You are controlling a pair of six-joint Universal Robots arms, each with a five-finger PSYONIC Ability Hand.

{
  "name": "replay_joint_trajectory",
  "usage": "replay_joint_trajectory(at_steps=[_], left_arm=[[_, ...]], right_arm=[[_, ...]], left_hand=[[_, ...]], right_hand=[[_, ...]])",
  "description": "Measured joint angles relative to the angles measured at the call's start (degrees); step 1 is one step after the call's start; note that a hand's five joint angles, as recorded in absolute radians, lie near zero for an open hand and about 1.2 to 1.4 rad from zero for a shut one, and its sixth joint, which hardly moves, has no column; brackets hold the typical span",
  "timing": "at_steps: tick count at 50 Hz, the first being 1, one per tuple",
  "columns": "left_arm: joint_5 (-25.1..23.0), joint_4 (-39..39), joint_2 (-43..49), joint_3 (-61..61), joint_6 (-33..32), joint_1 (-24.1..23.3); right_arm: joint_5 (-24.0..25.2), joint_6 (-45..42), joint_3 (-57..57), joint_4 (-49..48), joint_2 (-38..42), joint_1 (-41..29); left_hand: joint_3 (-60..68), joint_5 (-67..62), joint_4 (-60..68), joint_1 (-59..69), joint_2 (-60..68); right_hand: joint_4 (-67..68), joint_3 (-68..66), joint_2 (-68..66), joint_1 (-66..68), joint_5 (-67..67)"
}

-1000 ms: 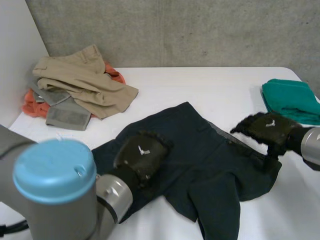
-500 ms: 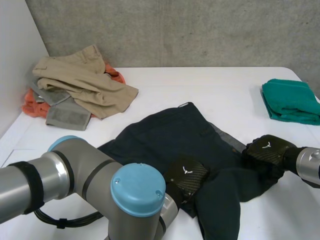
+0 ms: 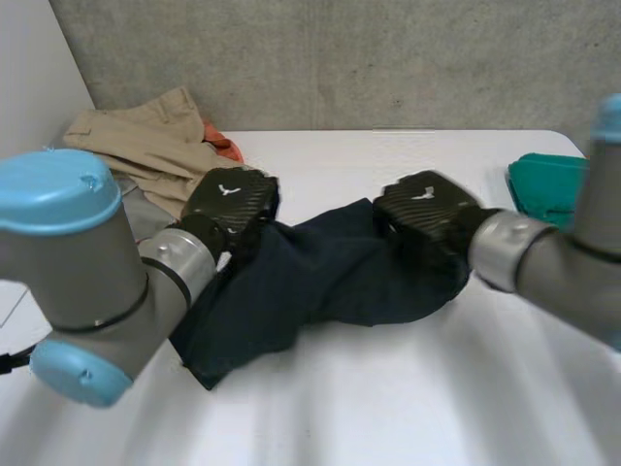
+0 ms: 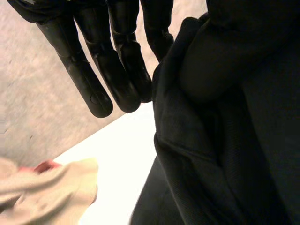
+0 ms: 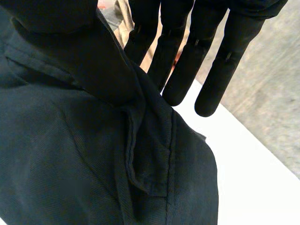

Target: Fold the laundry.

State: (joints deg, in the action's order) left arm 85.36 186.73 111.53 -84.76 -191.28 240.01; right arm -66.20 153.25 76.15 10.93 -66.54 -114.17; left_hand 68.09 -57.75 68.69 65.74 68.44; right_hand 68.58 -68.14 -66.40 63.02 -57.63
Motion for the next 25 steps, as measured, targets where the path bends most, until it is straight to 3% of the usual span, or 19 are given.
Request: replay_joint_trajectory(at_steps=[4, 6, 10, 11, 12, 13, 15, 17, 25], left_arm=[[-0.2, -0.1, 4.1, 2.6, -2.9, 3.2], [-0.2, -0.3, 9.0, 6.2, -6.6, 6.3], [-0.4, -0.6, 13.7, 10.0, -10.2, 8.6], [-0.5, -0.7, 15.0, 11.0, -11.1, 9.0], [-0.6, -0.8, 15.4, 11.4, -11.4, 9.1], [-0.8, -1.0, 16.0, 12.0, -11.7, 9.2], [-1.0, -1.4, 16.0, 12.5, -12.0, 9.0], [-0.9, -2.0, 14.2, 12.1, -11.8, 8.1], [2.1, -3.1, 1.7, 6.5, -9.9, 5.8]], right_arm=[[-5.4, 1.5, -4.2, -0.8, 5.4, -3.8], [-10.7, 2.2, -8.4, -2.1, 11.0, -6.9], [-14.9, 2.4, -12.1, -4.5, 15.6, -9.0], [-15.9, 2.5, -13.0, -5.7, 16.6, -9.4], [-16.3, 2.5, -13.3, -6.2, 16.8, -9.5], [-16.8, 2.5, -13.7, -7.1, 17.1, -9.7], [-17.6, 2.6, -14.3, -8.8, 16.8, -9.9], [-18.1, 2.8, -14.3, -10.1, 15.0, -10.0], [-18.1, 3.2, -12.6, -8.9, 6.7, -9.0]], left_hand=[[0.0, 0.0, 0.0, 0.0, 0.0], [0.0, 0.0, 0.0, 0.0, 0.0], [-1.7, 1.6, -1.9, -1.5, -1.8], [-22.4, 20.9, -21.9, -22.2, -22.9], [-22.4, 20.9, -21.9, -22.2, -22.9], [-35.4, 34.1, -35.3, -36.3, -35.9], [-45.8, 45.7, -47.1, -46.5, -46.9], [-50.6, 50.5, -51.8, -48.9, -51.0], [-51.7, 52.1, -52.7, -49.0, -51.9]], right_hand=[[0.1, -0.1, 0.0, 0.0, 0.0], [0.0, -0.1, -0.5, 0.0, 0.0], [-2.0, 1.7, 0.6, -0.1, 1.3], [-10.4, 10.1, 8.6, -5.3, 9.4], [-13.3, 13.6, 12.2, -8.7, 12.3], [-18.9, 18.5, 18.3, -14.6, 18.1], [-40.6, 41.2, 40.4, -36.5, 40.6], [-51.7, 51.2, 49.6, -46.3, 52.1], [-53.1, 52.7, 50.9, -46.8, 53.7]])
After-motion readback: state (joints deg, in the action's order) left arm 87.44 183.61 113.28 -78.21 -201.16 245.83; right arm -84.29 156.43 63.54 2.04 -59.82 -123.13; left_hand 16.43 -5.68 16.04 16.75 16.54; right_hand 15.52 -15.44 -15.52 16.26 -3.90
